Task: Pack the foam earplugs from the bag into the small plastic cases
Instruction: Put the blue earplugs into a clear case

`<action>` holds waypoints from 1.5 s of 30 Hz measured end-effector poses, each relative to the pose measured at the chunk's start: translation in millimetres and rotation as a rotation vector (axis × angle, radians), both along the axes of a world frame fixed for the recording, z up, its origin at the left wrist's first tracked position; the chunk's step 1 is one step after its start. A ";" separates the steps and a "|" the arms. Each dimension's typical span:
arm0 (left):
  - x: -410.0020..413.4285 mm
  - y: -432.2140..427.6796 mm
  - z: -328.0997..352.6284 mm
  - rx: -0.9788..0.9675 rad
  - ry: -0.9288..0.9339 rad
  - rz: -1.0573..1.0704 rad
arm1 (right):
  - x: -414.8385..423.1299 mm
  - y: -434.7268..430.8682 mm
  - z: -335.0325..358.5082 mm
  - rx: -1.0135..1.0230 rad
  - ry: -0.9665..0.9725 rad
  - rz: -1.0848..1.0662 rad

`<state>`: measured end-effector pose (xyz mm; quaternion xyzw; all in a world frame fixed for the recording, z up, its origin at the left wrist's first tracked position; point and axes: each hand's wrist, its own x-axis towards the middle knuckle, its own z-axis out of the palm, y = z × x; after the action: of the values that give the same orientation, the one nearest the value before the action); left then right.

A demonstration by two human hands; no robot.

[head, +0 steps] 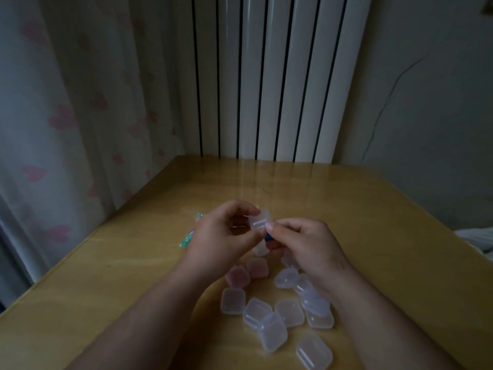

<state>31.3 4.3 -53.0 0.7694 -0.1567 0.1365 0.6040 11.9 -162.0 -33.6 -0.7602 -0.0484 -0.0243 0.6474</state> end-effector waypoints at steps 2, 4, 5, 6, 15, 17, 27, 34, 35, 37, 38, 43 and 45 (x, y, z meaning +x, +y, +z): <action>1.3 0.0 -1.9 0.042 -0.026 0.025 | -0.6 0.2 0.7 0.003 -0.009 -0.003; 2.0 -0.5 -2.8 0.080 -0.053 0.056 | -1.2 0.6 0.6 -0.008 -0.015 -0.008; 2.2 -1.2 -3.0 0.089 -0.063 0.063 | -1.4 0.9 0.0 -0.024 -0.016 -0.013; 2.5 -1.7 -3.3 0.095 -0.071 0.066 | -1.3 1.4 -0.8 -0.040 -0.017 -0.021; -0.3 1.3 -1.4 0.196 -0.118 0.038 | -2.6 4.1 1.0 -0.205 -0.109 -0.071; 0.5 2.6 -1.3 0.266 -0.109 -0.004 | -2.3 5.1 0.3 -0.230 -0.147 -0.075; -3.4 -1.1 3.4 0.160 -0.121 0.019 | -0.4 2.4 -0.6 -0.057 0.017 0.018; -2.4 -0.8 -0.4 0.144 -0.137 0.054 | 1.6 1.9 -1.0 -0.034 0.015 -0.026; -1.9 -0.6 -0.7 0.148 -0.140 0.060 | 1.1 2.3 -0.8 -0.035 0.016 -0.026; -1.3 -0.1 -0.3 0.164 -0.137 0.068 | -0.1 2.8 0.2 -0.033 0.011 -0.029; -1.9 0.1 0.3 0.171 -0.132 0.065 | -0.9 3.0 0.8 -0.037 0.005 -0.036; -3.7 -2.8 1.4 0.250 -0.141 0.100 | -3.0 6.0 2.0 -0.118 -0.026 -0.090; -3.8 -3.9 4.1 0.128 -0.108 0.097 | -1.5 7.3 0.0 -0.148 -0.033 -0.120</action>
<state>27.5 0.4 -48.9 0.8047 -0.1598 0.1965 0.5369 10.5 -154.7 -33.6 -0.8070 -0.0148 -0.0721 0.5860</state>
